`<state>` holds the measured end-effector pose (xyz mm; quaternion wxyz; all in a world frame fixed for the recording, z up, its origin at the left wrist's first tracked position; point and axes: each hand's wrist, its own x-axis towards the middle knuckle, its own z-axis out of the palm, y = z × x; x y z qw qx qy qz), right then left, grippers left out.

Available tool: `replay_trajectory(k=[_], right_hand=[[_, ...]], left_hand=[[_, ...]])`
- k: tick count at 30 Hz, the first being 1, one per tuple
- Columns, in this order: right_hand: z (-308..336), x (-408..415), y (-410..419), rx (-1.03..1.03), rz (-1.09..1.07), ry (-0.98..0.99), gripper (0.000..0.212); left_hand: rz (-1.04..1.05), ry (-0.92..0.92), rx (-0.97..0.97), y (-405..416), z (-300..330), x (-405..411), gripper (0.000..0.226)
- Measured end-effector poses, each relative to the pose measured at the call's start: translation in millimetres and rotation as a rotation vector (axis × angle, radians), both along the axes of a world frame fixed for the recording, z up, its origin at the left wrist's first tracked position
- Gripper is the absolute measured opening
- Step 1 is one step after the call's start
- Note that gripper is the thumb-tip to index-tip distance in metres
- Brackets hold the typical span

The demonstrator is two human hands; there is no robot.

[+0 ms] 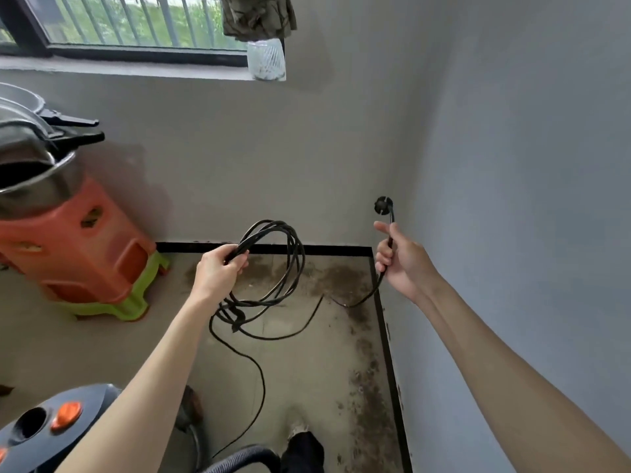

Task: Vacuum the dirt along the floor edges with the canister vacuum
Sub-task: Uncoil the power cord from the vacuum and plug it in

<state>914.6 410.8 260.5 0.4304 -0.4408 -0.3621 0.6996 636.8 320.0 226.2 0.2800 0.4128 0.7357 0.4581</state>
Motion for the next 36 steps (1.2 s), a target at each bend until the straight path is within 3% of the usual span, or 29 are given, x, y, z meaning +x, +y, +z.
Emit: replay_trajectory(k=[8,16,25,36], right_hand=[[-55.7,-68.9,135.7,-0.201,0.012,0.075,0.028],[-144.2,-85.2,207.6,-0.402,-0.028,0.011,0.024],[-304.8,-98.3,265.8,-0.573,0.057,-0.314,0.026],[-463.1,-123.9,274.3,-0.794,0.146,-0.223,0.021]], left_hand=[[-0.065,0.121,-0.264,116.0,-53.5,-45.0,0.01],[-0.08,0.136,-0.536,190.4,-133.1,-58.3,0.012],[-0.102,0.075,-0.81,229.0,-298.5,-50.1,0.015],[-0.283,0.143,-1.201,261.4,-473.6,-66.7,0.021]])
